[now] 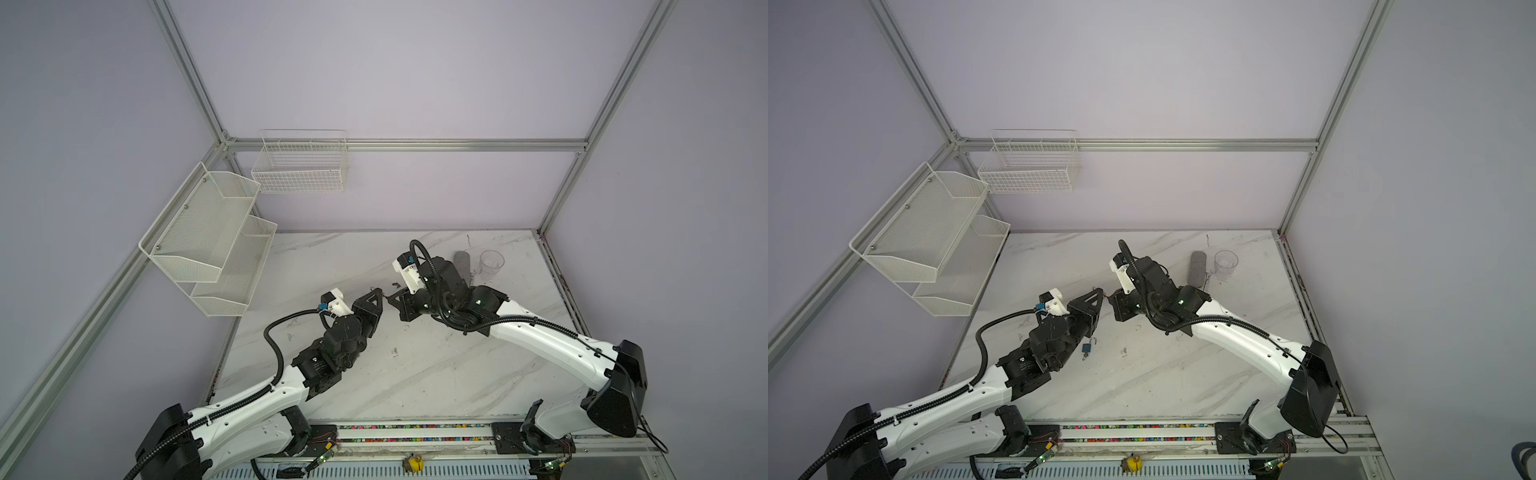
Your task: Unlock with the key
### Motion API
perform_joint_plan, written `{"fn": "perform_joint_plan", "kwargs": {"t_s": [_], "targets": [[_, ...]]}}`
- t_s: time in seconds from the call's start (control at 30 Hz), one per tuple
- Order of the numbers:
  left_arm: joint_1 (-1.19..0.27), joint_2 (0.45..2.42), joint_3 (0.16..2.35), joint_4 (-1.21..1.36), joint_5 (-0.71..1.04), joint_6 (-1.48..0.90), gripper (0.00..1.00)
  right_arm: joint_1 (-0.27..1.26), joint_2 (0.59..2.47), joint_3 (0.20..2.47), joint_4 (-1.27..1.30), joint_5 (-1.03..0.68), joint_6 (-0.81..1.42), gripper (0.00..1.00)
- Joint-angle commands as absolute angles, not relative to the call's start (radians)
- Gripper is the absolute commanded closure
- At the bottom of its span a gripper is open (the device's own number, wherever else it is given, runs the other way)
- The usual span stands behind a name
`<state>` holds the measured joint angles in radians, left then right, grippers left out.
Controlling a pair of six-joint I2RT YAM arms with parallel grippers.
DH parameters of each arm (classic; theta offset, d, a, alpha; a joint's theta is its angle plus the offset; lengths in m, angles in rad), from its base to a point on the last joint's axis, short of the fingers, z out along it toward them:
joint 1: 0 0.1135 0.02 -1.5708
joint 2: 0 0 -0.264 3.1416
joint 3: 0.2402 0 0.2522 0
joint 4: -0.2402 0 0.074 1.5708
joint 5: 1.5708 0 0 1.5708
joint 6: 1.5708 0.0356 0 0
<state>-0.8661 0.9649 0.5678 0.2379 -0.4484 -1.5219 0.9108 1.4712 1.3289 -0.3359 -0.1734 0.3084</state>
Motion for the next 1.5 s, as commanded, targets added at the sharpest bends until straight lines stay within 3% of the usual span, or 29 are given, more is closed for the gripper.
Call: {"fn": "perform_joint_plan", "kwargs": {"t_s": [0.0, 0.17, 0.4, 0.67, 1.07, 1.47], "targets": [[-0.938, 0.970, 0.601, 0.030, -0.094, -1.439, 1.00, 0.914, 1.414, 1.386, 0.052, -0.136, 0.231, 1.00], [-0.938, 0.985, 0.614, 0.072, -0.067, -1.420, 1.00, 0.976, 1.444, 1.387, 0.028, 0.050, 0.074, 1.00], [-0.943, 1.046, 0.638, 0.165, -0.003, -1.393, 1.00, 0.979, 1.441, 1.386, 0.144, -0.177, 0.179, 1.00], [-0.936, 1.017, 0.646, 0.126, -0.094, -1.444, 1.00, 0.979, 1.412, 1.313, 0.097, 0.023, 0.128, 1.00], [-0.897, 1.012, 0.674, 0.005, -0.211, -1.483, 1.00, 0.930, 1.381, 1.211, 0.098, -0.098, 0.215, 1.00], [-0.819, 1.058, 0.694, -0.049, -0.270, -1.574, 1.00, 0.907, 1.379, 1.107, 0.117, -0.212, 0.316, 0.80]]}}
